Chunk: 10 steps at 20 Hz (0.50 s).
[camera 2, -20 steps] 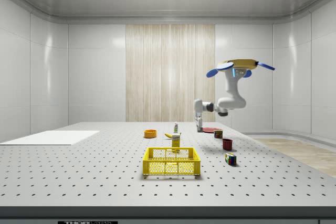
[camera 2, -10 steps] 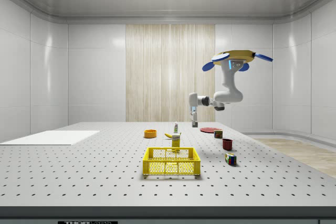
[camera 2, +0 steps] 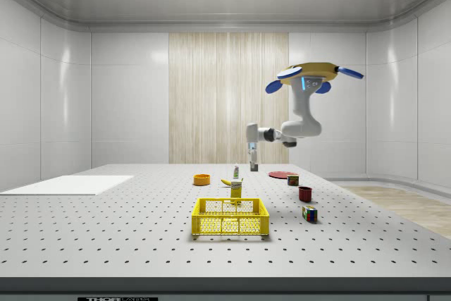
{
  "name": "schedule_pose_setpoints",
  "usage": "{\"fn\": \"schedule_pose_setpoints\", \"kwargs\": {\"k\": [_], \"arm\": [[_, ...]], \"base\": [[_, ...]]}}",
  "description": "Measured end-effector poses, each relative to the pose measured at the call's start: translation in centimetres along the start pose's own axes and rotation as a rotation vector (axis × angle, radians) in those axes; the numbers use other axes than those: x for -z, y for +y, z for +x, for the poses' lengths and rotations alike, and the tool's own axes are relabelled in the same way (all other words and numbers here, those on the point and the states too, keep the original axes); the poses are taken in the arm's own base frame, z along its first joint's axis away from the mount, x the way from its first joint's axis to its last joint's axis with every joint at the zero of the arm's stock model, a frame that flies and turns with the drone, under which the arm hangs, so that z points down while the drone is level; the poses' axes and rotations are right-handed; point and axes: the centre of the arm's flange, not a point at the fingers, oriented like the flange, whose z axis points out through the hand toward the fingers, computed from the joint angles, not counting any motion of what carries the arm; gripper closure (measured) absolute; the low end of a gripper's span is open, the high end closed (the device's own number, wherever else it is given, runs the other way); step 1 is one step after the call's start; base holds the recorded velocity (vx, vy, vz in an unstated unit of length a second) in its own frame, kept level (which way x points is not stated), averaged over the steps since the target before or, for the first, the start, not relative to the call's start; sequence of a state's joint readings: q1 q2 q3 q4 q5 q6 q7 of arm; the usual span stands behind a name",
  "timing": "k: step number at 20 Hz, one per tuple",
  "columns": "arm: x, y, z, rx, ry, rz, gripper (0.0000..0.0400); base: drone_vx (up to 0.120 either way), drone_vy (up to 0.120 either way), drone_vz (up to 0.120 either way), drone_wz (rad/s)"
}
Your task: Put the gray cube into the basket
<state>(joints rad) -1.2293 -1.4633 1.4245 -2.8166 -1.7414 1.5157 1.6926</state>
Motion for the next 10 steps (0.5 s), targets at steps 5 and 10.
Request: {"fn": "schedule_pose_setpoints", "kwargs": {"k": [5,10], "arm": [[0.00,0.00,0.00,0.000,0.000,0.000,0.0150],[0.00,0.00,0.00,0.000,0.000,0.000,0.0150]], "base": [[0.120,0.120,0.000,0.000],[0.120,0.120,0.000,0.000]]}}
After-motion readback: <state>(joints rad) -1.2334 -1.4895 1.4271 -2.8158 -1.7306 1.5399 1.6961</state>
